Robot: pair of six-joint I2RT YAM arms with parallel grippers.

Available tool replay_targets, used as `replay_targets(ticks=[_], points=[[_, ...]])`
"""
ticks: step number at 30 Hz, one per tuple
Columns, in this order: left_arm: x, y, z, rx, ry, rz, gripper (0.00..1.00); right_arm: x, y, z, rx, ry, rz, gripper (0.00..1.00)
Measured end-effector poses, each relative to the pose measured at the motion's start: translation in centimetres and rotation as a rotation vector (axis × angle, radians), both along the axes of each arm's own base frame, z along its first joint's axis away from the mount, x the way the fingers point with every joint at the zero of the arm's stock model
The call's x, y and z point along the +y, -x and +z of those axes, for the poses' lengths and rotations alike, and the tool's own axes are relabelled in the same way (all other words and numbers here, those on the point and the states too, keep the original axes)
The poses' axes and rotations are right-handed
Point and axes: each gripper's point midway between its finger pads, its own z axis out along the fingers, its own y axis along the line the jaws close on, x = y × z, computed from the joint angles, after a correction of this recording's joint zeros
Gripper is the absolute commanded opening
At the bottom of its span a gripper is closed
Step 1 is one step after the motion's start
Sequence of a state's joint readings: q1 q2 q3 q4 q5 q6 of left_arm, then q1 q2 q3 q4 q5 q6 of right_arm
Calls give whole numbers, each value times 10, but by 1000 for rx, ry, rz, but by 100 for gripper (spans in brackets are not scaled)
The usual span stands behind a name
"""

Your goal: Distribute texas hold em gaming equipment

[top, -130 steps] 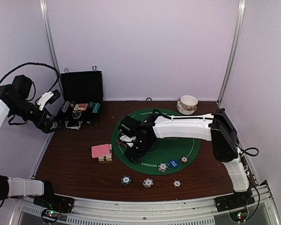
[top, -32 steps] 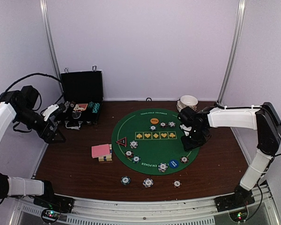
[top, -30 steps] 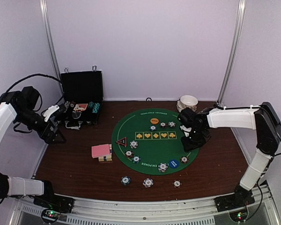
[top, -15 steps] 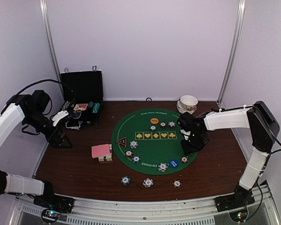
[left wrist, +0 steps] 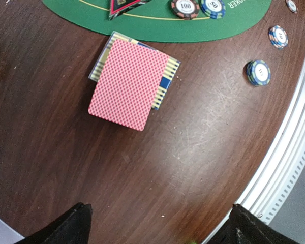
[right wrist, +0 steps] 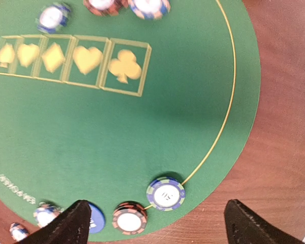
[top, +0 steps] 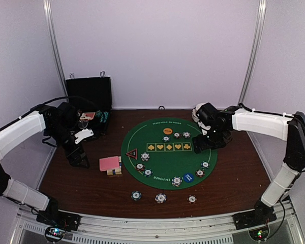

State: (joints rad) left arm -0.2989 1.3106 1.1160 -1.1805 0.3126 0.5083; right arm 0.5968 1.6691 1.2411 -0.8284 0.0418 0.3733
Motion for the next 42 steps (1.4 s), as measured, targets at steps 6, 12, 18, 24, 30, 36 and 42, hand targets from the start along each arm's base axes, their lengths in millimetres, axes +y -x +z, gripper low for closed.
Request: replay_targets(ticks=[6,12,18,24,30,36,42], points=[[-17,-12,-26,6,-55,-112,98,20,-7,49,-96,-132,2,100],[-29,-25,-46,-13,-68,-212,98,39,0,57,-86,-200,24,99],[-36,-39,-54,-72,-66,-295,97,50,5,63,-89,-232,36,100],[-38,-46,-74,-55,-91,-342,98,63,10,74,-111,-257,65,99],[-40,-49,-81,-65,-109,-376,98,76,15,83,-125,-273,99,100],[-40,-53,-88,-70,-131,-388,98,80,18,83,-124,-274,112,99],[-39,-52,-97,-51,-148,-404,98,81,19,83,-123,-274,115,100]])
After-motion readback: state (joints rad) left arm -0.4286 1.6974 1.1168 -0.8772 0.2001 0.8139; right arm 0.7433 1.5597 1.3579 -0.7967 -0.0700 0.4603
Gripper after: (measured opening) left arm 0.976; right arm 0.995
